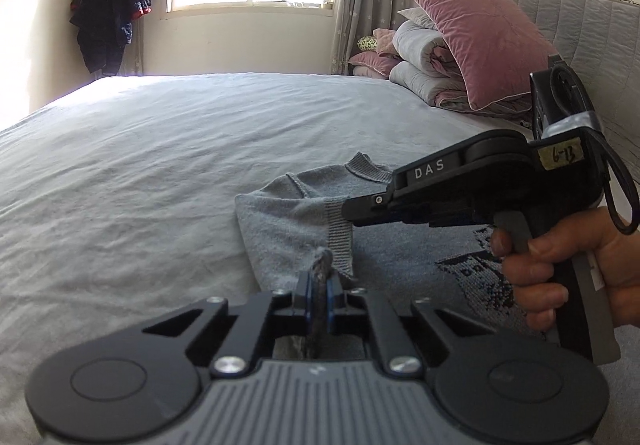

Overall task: Fold clothes
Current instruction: 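Fold the side inward with the left gripper while the right gripper carries the sleeve over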

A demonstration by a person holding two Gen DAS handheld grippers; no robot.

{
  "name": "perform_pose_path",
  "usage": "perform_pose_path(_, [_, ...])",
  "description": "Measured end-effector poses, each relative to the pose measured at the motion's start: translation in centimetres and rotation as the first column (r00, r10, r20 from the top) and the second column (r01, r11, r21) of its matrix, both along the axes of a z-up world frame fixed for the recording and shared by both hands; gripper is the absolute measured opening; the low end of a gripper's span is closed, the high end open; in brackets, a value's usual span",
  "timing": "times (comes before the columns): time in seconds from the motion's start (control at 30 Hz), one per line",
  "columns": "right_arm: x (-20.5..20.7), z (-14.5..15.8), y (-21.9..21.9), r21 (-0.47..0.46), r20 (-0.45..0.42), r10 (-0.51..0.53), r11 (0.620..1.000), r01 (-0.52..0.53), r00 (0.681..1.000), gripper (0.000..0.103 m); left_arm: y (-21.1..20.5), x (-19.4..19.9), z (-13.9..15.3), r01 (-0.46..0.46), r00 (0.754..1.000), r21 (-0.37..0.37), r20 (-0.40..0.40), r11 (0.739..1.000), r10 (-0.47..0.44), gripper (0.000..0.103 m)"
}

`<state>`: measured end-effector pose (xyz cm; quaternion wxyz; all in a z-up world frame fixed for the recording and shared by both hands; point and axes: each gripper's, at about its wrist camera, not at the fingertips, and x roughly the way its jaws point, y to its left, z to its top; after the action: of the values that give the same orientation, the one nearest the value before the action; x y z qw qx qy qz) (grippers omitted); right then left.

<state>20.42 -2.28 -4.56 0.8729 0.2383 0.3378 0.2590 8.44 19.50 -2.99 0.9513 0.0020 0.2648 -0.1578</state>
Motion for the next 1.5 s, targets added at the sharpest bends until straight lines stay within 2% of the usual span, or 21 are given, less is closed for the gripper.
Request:
perform_pose_path(0.07, [0.3,0.1,-1.1,0.036,-0.017,-0.028,0.999,0.028,0.999,0.003,-0.9,0.2,0.2,0.009,1.0,-0.015,0.004,1.0,-0.009,0.005])
perform_pose_path(0.13, [0.6,0.0,-1.9,0.067,-0.057,-0.035,0.997,0.039,0.998,0.004,-2.1,0.2,0.4,0.019,1.0,0.006,0.008,1.0,-0.019,0.005])
perform_pose_path(0.2, [0.6,-0.2,-2.4,0.09,-0.103,-0.034,0.995,0.043,0.994,0.015,-3.1,0.1,0.5,0.029,0.999,0.038,0.015,0.999,-0.029,0.005])
perform_pose_path(0.3, [0.3,-0.1,-2.7,0.079,-0.108,-0.042,0.996,0.05,0.993,0.019,-3.3,-0.1,0.5,0.032,0.999,0.043,0.022,0.999,-0.033,0.005])
perform_pose_path(0.37, [0.1,0.2,-2.4,0.055,-0.075,-0.049,0.997,0.053,0.996,0.046,-3.1,-0.4,0.5,0.028,0.999,0.049,0.025,0.998,-0.029,0.005])
perform_pose_path(0.43, [0.2,0.3,-2.1,0.05,-0.046,-0.022,0.998,0.025,0.999,0.046,-2.9,-0.7,0.4,0.027,0.999,0.059,0.023,0.998,-0.029,0.005])
perform_pose_path(0.53, [0.5,0.1,-0.4,-0.018,0.005,0.006,1.0,-0.006,1.0,0.046,-2.6,-0.9,0.1,0.025,0.999,0.063,0.02,0.998,-0.026,0.005])
perform_pose_path(0.6, [0.7,-0.4,1.0,-0.079,0.024,0.03,0.996,-0.028,0.999,0.025,-2.5,-1.1,-0.1,0.021,1.0,0.072,0.02,0.997,-0.023,0.005])
perform_pose_path(0.63, [0.8,-0.6,1.6,-0.109,0.033,0.043,0.993,-0.039,0.999,0.005,-2.5,-1.1,-0.2,0.02,0.999,0.079,0.023,0.997,-0.022,0.005])
perform_pose_path(0.77, [1.3,-0.2,1.3,-0.076,0.04,0.034,0.997,-0.031,0.999,0.004,-2.6,-1.6,0.4,0.016,0.999,0.078,0.043,0.997,-0.019,0.004])
perform_pose_path(0.9, [1.6,1.6,0.0,-0.072,0.065,0.019,0.997,-0.014,0.998,0.004,-3.5,-1.3,1.1,0.026,0.998,0.086,0.048,0.996,-0.03,0.004])
perform_pose_path(1.23, [2.5,3.9,-4.4,-0.043,0.101,-0.062,0.997,0.066,0.993,0.004,-9.3,-0.5,2.7,0.14,0.986,0.116,0.077,0.983,-0.15,0.004])
perform_pose_path(1.5, [2.7,3.9,-7.7,-0.046,0.101,-0.128,0.99,0.133,0.987,0.004,-12.4,0.5,1.9,0.214,0.975,0.092,0.046,0.973,-0.218,0.004])
